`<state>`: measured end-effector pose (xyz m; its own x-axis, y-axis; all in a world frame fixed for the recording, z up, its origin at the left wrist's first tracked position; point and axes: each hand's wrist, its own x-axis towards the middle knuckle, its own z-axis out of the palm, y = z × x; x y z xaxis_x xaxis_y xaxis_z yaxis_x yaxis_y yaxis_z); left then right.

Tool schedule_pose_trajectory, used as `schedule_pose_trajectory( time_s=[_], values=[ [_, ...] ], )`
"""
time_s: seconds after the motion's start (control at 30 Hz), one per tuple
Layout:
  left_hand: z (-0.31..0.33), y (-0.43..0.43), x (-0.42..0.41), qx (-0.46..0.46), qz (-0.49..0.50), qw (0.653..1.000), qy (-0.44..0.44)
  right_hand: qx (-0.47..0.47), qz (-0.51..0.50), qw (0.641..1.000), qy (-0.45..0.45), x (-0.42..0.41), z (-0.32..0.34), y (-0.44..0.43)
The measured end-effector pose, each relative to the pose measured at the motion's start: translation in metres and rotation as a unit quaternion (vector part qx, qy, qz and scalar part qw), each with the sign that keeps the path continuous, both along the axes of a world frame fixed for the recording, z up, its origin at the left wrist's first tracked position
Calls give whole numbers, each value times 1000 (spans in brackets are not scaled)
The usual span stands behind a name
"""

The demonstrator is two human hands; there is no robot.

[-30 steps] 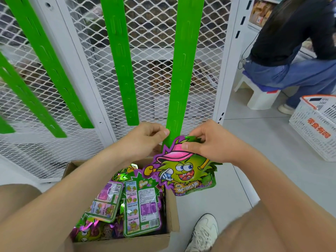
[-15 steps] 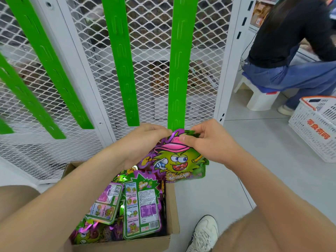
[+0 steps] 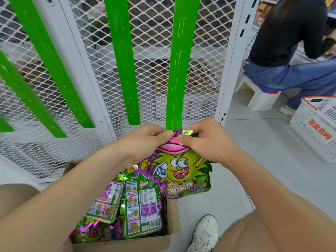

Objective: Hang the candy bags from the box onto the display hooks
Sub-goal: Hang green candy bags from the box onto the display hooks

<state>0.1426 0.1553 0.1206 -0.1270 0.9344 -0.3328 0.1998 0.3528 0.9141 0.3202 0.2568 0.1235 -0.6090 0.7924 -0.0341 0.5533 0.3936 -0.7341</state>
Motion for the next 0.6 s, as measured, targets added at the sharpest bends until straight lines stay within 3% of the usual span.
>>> schedule_pose_trajectory(
  time_s=[0.27, 0.6],
  values=[
    [-7, 3, -2, 34, -4, 991, 133, 85, 3, 994, -62, 0, 1, -6],
    [-21, 5, -8, 100, -23, 969, 224, 102, 14, 983, -150, -4, -15, -5]
  ],
)
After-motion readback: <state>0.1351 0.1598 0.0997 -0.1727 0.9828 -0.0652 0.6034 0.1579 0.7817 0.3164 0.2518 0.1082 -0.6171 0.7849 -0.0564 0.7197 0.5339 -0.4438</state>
